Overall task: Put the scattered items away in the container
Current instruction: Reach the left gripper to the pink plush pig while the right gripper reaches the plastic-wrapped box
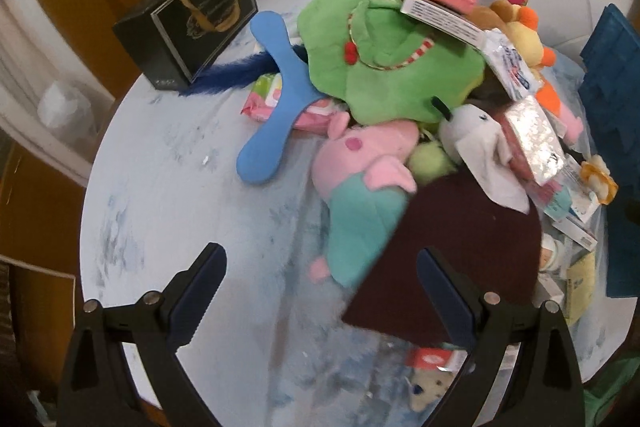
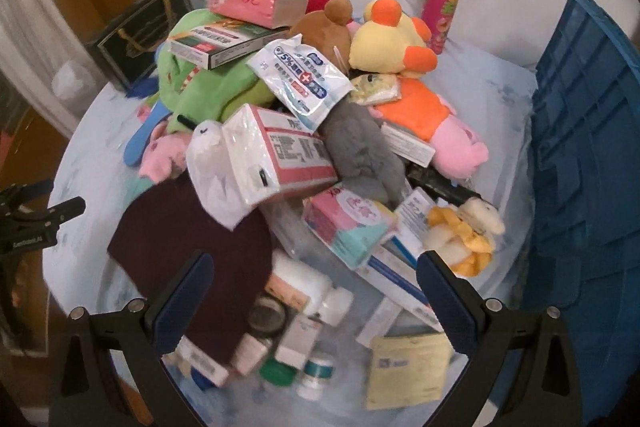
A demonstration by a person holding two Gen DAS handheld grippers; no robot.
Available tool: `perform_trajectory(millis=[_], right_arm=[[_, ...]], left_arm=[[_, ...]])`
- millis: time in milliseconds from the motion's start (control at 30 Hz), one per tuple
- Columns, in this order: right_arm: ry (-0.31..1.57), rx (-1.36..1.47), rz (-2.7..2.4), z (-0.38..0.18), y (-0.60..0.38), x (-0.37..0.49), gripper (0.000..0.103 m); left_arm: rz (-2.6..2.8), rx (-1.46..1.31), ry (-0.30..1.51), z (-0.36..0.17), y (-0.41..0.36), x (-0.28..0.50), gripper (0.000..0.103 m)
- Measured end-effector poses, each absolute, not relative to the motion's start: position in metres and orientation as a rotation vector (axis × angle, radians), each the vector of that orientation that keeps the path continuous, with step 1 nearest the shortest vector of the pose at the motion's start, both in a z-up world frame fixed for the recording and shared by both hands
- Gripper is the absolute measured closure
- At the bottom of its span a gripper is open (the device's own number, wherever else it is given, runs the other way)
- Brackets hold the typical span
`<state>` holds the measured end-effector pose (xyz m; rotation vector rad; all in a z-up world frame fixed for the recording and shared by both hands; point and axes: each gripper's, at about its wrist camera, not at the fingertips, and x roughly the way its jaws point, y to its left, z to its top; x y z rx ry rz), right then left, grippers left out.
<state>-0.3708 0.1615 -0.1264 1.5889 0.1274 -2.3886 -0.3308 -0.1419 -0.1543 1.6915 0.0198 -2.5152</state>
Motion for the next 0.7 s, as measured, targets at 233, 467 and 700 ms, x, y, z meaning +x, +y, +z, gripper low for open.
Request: perform_trajectory(millis=[233,467,700], right_arm=[[0.096,1.610,-2.468,-0.142,0.130,-0.378,0.000],[0.165,1.612,-2.539,-0.154,0.118,-0.391,0.000],[0.284,1.599,-2.511,-0.175,0.100,-0.411,0.000]], left_arm=[[-2.576,1.744,-0.091,-0.177,-0.154,-0.374,0.006],[-2.566,1.842,-0.044,-0.205,-0.144,-0.409,0.006],[-2.497,1.937,0.071,-0.237,-0.127,-0.423,0.006]])
